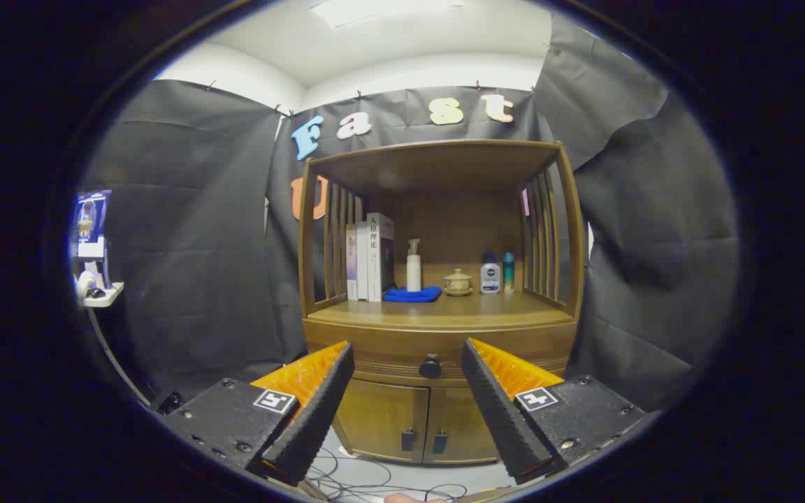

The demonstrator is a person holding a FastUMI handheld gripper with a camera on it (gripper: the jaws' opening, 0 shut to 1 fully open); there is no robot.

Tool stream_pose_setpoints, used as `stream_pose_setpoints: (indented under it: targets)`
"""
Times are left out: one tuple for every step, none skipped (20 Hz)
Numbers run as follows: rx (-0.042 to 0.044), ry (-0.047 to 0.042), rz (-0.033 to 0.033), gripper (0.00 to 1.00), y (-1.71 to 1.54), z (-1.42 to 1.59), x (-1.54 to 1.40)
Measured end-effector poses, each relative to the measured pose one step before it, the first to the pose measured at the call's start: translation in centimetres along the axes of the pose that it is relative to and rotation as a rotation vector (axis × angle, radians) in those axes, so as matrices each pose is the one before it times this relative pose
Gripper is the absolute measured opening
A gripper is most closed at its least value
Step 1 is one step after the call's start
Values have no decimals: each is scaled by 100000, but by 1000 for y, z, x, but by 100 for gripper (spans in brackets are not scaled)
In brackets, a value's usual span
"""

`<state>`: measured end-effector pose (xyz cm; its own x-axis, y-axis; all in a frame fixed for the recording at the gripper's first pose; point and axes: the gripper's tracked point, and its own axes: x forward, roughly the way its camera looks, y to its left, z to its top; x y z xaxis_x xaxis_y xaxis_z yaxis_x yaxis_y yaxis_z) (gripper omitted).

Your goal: Pull open the drawer, take out the items inside it, and place them on the countertop above the cabinet.

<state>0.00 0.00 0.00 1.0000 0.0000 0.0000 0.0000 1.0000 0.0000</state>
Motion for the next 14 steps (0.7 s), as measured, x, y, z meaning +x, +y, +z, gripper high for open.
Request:
stream_pose_setpoints:
  targets:
    - [62, 275, 105, 99, 104, -28, 61]
    - [-247, 364, -62, 99, -31, -198, 225]
    - [-121, 106, -115, 99, -53, -77, 8]
    - [-173, 186, -20, 99, 40, 13, 124]
    - [42, -17, -86, 99, -23, 64, 150]
    - [-126, 397, 118, 99, 36, -211, 37]
    - [-199, 582, -98, 99, -21, -164, 150]
    - [-83, 408, 13, 100, 25, -279, 29]
    - [-228, 484, -193, 100, -30, -69, 169]
    - [-16, 93, -88, 100, 31, -54, 205]
    - [-180, 298, -79, 100, -38, 24, 259]
    - [-109, 178, -116, 100, 8, -182, 304]
    - [-142, 424, -387, 100, -11, -83, 262]
    - [88, 324, -548, 100, -21, -167, 293]
